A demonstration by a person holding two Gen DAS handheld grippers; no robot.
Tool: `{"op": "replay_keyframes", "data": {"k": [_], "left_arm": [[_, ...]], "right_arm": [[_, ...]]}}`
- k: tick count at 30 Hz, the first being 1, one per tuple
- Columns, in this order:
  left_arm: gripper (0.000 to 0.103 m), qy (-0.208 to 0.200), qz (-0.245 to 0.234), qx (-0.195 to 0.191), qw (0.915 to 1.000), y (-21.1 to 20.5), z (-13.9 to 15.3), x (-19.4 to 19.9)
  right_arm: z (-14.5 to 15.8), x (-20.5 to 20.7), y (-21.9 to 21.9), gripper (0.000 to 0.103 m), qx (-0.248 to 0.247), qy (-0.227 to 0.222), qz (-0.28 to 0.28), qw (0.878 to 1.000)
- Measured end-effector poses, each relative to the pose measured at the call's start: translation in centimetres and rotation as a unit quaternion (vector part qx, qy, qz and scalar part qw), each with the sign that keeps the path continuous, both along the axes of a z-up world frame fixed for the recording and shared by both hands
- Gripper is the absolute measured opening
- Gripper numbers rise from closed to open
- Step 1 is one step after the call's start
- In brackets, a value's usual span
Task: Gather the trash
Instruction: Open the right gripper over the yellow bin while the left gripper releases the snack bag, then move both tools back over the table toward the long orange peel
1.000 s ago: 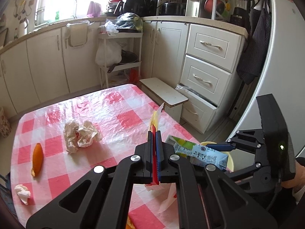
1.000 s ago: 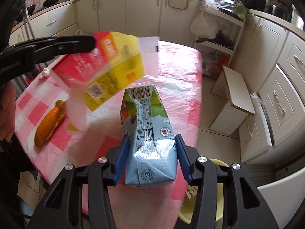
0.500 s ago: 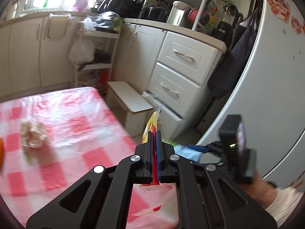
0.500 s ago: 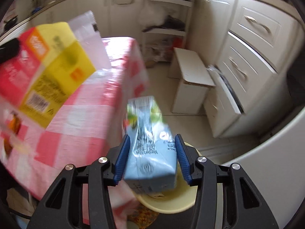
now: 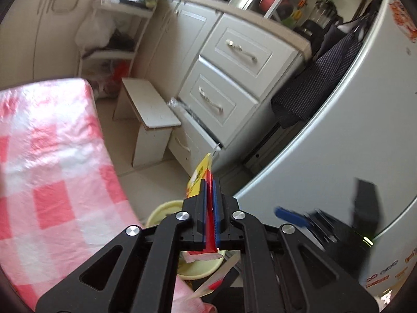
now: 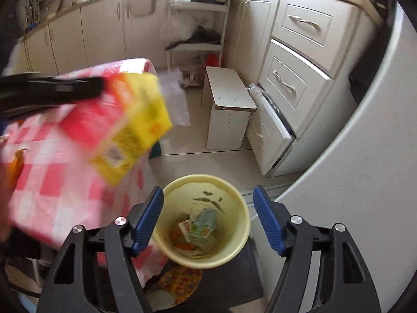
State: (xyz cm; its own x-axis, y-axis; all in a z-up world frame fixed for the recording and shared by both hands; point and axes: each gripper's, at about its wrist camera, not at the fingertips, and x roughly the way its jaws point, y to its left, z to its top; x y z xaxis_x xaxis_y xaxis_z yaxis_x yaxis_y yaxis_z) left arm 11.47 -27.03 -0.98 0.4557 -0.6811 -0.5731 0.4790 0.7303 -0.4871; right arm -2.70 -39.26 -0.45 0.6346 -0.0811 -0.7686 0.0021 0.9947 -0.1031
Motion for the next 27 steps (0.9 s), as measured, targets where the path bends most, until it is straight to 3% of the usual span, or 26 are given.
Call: {"op": "replay_keyframes", "data": {"k": [2,5,8,10,11,19,27], "left_arm": [[0.004,0.018,-0.015,0.012,0.9996,-1.7,-1.3,0.5],[0.016,0.04,-0.032,0.045,0.9977,-4.3,-3.2,0.7],[0.026,0.038,-0.031,0.048,0.9976,-4.8,-3.5,0.3],[0.04,0.032,-0.022,0.048,0.9981,-4.4,-3.3,-0.1],[0.041,0.029,-0.018,0.05,0.9982,-4.1,-3.1,-0.2],[0.063,-0.002,0.021,0.069,0.9974,0.6,-1.0,-2.4],[0.085,-0.049,0.095,0.11,0.9882,9.4,1.6,-6.0]], "right_arm": [[-0.7,-1.2,0.1,0.07,0.008,0.01,0.006,1.0],[-1.4,-1.1,0.8,0.07,0.005,0.019,0.02,1.0],[-1.6,-0.9,0.9,0.071,0.015,0.023,0.023,0.999],[-1.8,-0.8,1.0,0.071,0.025,0.025,0.024,0.999],[-1.8,-0.7,0.9,0.071,0.029,0.026,0.026,0.999],[-1.5,-0.2,2.3,0.075,0.039,0.016,0.044,0.998],[-1.3,0.0,6.5,0.077,0.01,0.003,0.089,0.996]]}}
